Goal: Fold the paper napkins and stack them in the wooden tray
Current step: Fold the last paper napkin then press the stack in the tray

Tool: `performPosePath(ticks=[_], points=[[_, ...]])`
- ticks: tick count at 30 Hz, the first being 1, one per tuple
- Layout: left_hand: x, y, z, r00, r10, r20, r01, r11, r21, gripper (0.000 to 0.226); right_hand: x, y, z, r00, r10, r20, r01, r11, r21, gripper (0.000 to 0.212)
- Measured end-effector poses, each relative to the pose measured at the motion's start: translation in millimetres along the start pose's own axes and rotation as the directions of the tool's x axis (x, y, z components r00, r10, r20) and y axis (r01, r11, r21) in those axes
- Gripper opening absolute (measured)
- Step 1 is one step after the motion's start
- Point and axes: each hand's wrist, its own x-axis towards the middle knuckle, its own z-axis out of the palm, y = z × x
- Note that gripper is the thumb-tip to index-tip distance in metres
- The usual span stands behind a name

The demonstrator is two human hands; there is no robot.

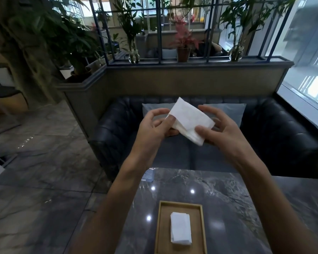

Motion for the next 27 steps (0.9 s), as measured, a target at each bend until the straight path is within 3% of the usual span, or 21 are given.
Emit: performPosePath(ticks=[4, 7, 10, 14, 16, 19, 23, 27], points=[[-1, -3, 2, 0.999, 0.036, -0.038, -0.033, 0.997, 0.069, 0.028, -10, 0, 7, 0.998, 0.001, 0.068, 0.004, 0.996, -0.086, 0.061], [-4, -7, 3, 1.0, 0.008, -0.024, -0.009, 1.0, -0.016, 0.02, -15, 4, 16, 1.0, -0.011, 0.027, 0.013, 0.995, -0.1, 0.065], [-9, -14, 3, 0.999, -0.038, -0.005, 0.037, 0.997, -0.072, 0.028, -22, 14, 26, 0.999, -0.037, -0.008, 0.036, 0.991, -0.126, 0.065], [-11, -23, 2, 0.999, -0.034, -0.038, 0.039, 0.989, 0.14, 0.025, -31, 28, 37, 0.999, -0.025, 0.025, 0.027, 0.995, -0.099, 0.061], [-12, -23, 0, 0.998, -0.021, -0.06, 0.038, 0.958, 0.284, 0.02, -33, 32, 38, 0.993, 0.027, 0.113, -0.022, 0.999, -0.044, 0.068], [-11, -19, -6, 1.0, -0.017, -0.013, 0.021, 0.929, 0.369, 0.014, -32, 29, 31, 0.974, 0.063, 0.219, -0.067, 0.998, 0.01, 0.084], [-7, -12, -15, 0.993, -0.065, 0.097, 0.014, 0.893, 0.449, 0.013, -15, 16, 16, 0.976, -0.039, 0.214, 0.039, 0.999, 0.004, 0.05], [-6, -6, -17, 0.982, -0.105, 0.155, 0.013, 0.865, 0.502, 0.016, 4, 10, 4, 0.941, -0.049, 0.335, 0.095, 0.988, -0.123, 0.029]])
